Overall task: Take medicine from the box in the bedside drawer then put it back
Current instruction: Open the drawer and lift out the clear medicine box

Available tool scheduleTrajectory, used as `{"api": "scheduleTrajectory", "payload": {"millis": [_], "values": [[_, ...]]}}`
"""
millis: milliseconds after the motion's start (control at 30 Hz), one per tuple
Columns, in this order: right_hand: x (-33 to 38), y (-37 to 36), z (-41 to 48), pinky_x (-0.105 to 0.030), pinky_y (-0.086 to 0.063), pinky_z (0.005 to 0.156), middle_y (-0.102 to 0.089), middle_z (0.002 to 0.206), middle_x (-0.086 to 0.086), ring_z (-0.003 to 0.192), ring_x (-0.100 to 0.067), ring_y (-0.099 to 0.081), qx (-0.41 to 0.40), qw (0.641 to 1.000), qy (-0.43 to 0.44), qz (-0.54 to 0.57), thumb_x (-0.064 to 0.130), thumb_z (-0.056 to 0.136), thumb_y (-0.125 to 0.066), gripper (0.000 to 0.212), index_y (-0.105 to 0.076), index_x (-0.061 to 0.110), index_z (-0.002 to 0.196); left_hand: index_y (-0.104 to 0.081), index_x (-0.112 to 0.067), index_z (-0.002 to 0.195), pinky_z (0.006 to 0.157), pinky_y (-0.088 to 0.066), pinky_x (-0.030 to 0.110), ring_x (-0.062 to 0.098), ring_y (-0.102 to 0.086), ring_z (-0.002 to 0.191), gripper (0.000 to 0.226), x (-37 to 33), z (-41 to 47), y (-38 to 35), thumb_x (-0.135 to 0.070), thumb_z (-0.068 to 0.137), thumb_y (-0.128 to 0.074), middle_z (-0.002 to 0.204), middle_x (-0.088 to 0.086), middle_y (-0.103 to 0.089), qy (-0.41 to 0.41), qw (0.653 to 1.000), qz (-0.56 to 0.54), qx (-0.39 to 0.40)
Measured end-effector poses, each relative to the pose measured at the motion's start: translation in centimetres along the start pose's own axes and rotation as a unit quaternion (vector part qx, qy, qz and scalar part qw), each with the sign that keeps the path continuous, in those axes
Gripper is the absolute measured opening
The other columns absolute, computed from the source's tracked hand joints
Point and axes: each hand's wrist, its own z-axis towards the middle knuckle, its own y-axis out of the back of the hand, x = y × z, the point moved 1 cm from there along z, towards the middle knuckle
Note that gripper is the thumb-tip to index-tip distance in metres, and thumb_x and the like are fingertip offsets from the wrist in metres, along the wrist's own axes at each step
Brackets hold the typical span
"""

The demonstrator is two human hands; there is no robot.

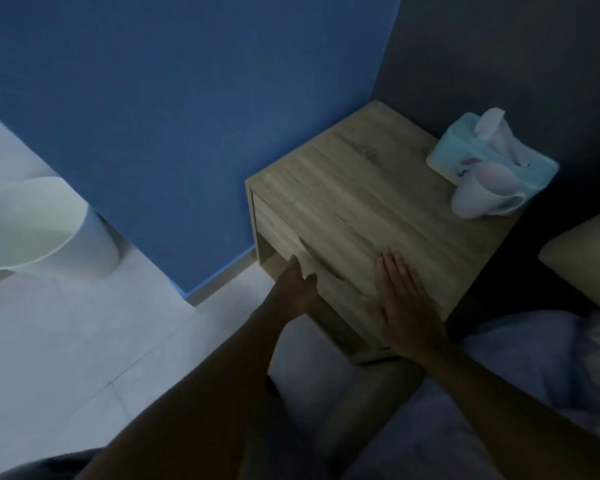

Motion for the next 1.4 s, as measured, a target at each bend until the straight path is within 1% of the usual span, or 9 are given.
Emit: {"api": "scheduleTrajectory", "payload": {"millis": [167,367,467,767,900,1067,1167,1267,1400], "values": [[-0.3,-0.6,0.5,-0.048,-0.019,0.125,-0.013,0.168,-0.013,0.156,-0.025,-0.009,-0.007,1.000,-0.002,-0.016,0.056,0.101,-0.018,0.077,-0.016,0.006,0.160,0.001,-0.014,0.155,0.105,-0.038,0.033,0.028,-0.038,0.140,0.078,-0.2,3.2,-1.5,-0.040,0.098,-0.046,0.160,0.012,-0.024,0.021,0.995,-0.085,-0.039],[-0.6,-0.8,0.7,-0.048,-0.021,0.124,-0.018,0.167,-0.015,0.155,-0.027,-0.015,-0.014,1.000,-0.001,-0.010,0.054,0.101,-0.022,0.076,-0.021,0.004,0.158,0.001,-0.017,0.153,0.115,-0.034,0.039,0.023,-0.032,0.143,0.087,-0.2,5.7,-2.5,-0.031,0.091,-0.059,0.156,0.004,-0.030,-0.073,0.981,-0.122,-0.132],[-0.7,-0.7,0.6,-0.047,-0.019,0.125,-0.017,0.167,-0.015,0.155,-0.026,-0.014,-0.012,1.000,-0.001,-0.008,0.054,0.101,-0.023,0.076,-0.021,0.004,0.158,0.009,-0.018,0.152,0.101,-0.045,0.029,0.022,-0.048,0.131,0.090,-0.1,6.0,-3.1,-0.023,0.092,-0.058,0.147,0.007,-0.042,-0.064,0.978,-0.146,-0.132],[-0.4,-0.5,0.6,-0.047,-0.016,0.125,-0.013,0.168,-0.012,0.156,-0.023,-0.008,-0.003,1.000,-0.004,0.017,0.056,0.100,-0.020,0.077,-0.017,0.006,0.159,0.012,-0.024,0.152,0.107,-0.043,0.049,0.032,-0.039,0.138,0.091,1.1,4.6,-2.4,-0.026,0.092,-0.057,0.154,0.012,-0.032,0.000,0.976,-0.169,-0.134],[-0.4,-0.4,0.7,-0.046,-0.013,0.126,-0.009,0.169,-0.011,0.157,-0.022,-0.004,-0.001,1.000,0.001,0.026,0.058,0.100,-0.014,0.078,-0.012,0.008,0.160,-0.005,-0.031,0.149,0.088,-0.055,0.041,0.023,-0.052,0.121,0.084,3.5,2.4,-0.3,-0.020,0.088,-0.063,0.136,0.007,-0.048,0.016,0.980,-0.163,-0.114],[-0.3,-0.3,0.4,-0.047,-0.017,0.125,-0.017,0.167,-0.014,0.155,-0.024,-0.014,-0.008,1.000,0.000,0.023,0.056,0.098,-0.017,0.079,-0.019,0.006,0.159,-0.032,-0.019,0.139,0.063,-0.049,0.023,0.020,-0.057,0.108,0.069,5.8,-0.5,2.4,-0.014,0.081,-0.070,0.116,0.000,-0.056,0.075,0.980,-0.144,-0.112],[-0.5,-0.7,0.4,-0.045,-0.015,0.126,-0.019,0.167,-0.014,0.155,-0.024,-0.014,-0.017,1.000,-0.001,0.018,0.056,0.099,-0.017,0.078,-0.020,0.006,0.158,-0.016,-0.018,0.147,0.055,-0.044,0.018,0.006,-0.052,0.085,0.086,7.1,-1.8,3.8,-0.017,0.081,-0.071,0.110,-0.003,-0.050,0.078,0.979,-0.123,-0.144],[-0.5,-1.1,0.4,-0.046,-0.016,0.125,-0.020,0.166,-0.013,0.155,-0.023,-0.016,-0.029,1.000,-0.005,0.010,0.057,0.100,-0.018,0.077,-0.020,0.007,0.158,-0.004,-0.027,0.151,0.067,-0.051,0.028,0.013,-0.053,0.090,0.074,8.4,-2.8,5.0,-0.040,0.095,-0.050,0.121,0.004,-0.049,0.068,0.980,-0.070,-0.173],[-0.6,-1.4,0.7,-0.046,-0.014,0.125,-0.016,0.167,-0.011,0.155,-0.023,-0.014,-0.017,1.000,-0.006,-0.009,0.058,0.100,-0.015,0.077,-0.014,0.009,0.159,0.001,-0.032,0.152,0.077,-0.053,0.037,0.020,-0.057,0.100,0.067,9.6,-4.3,6.5,-0.044,0.099,-0.038,0.128,0.010,-0.046,0.104,0.978,-0.086,-0.160]]}}
